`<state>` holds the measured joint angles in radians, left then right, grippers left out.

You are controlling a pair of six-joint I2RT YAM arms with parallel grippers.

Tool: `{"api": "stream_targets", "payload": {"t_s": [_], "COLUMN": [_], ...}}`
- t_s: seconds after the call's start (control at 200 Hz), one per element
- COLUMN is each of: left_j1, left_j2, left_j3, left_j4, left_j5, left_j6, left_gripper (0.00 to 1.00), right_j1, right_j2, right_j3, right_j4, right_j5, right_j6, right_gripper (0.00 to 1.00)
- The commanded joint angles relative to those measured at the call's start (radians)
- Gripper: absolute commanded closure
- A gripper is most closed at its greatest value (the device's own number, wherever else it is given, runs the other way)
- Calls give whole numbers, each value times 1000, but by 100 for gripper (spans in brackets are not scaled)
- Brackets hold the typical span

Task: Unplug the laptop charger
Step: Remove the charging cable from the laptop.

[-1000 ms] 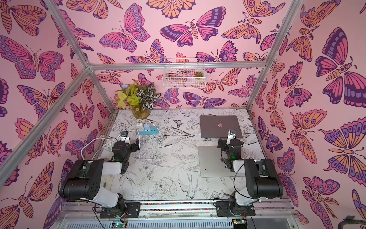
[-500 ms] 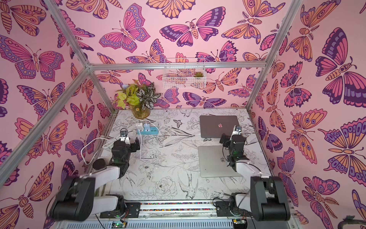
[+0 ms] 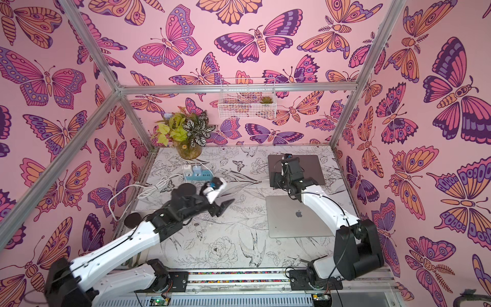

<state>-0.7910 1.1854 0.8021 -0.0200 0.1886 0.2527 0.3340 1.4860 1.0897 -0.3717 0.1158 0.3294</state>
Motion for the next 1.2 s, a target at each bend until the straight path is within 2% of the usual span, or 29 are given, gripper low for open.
{"api": "stream_targets", "payload": {"t_s": [0.0, 0.09, 0.25, 0.391, 0.506, 0.576, 0.651, 0.771, 0.851, 0.927, 0.997, 1.137, 1.197], "left_j1": [-85, -113, -143, -160, -162, -163, -162, -163, -162, -159, -158, -157, -157], "left_j2": [191, 307, 453, 554, 626, 653, 666, 678, 716, 753, 769, 777, 769], "left_j3": [78, 111, 185, 233, 271, 283, 282, 273, 282, 313, 325, 324, 327], "left_j4": [-195, -198, -197, -192, -188, -190, -191, -193, -202, -237, -251, -256, -271], "left_j5": [85, 111, 155, 123, 155, 181, 188, 174, 145, 154, 173, 148, 140], "left_j6": [201, 261, 318, 350, 375, 386, 390, 392, 400, 392, 386, 381, 379], "left_gripper": [27, 27, 26, 28, 32, 35, 42, 45, 51, 67, 72, 93, 96], "right_j1": [1, -13, -56, -56, -56, -56, -56, -57, -56, -56, -56, -56, -56], "right_j2": [67, 75, 12, -105, -184, -216, -249, -320, -367, -405, -439, -500, -511], "right_j3": [61, 53, -74, -313, -452, -461, -484, -549, -595, -625, -646, -696, -707], "right_j4": [-213, -190, -16, 312, 541, 546, 555, 607, 667, 702, 717, 749, 761], "right_j5": [151, 197, 33, 7, -44, -69, -34, 41, 58, 53, 63, 117, 132], "right_j6": [-40, -29, 13, 41, 30, 4, 6, 23, 26, 25, 25, 30, 29], "right_gripper": [13, 11, 10, 8, 7, 7, 7, 6, 6, 6, 6, 6, 5]}}
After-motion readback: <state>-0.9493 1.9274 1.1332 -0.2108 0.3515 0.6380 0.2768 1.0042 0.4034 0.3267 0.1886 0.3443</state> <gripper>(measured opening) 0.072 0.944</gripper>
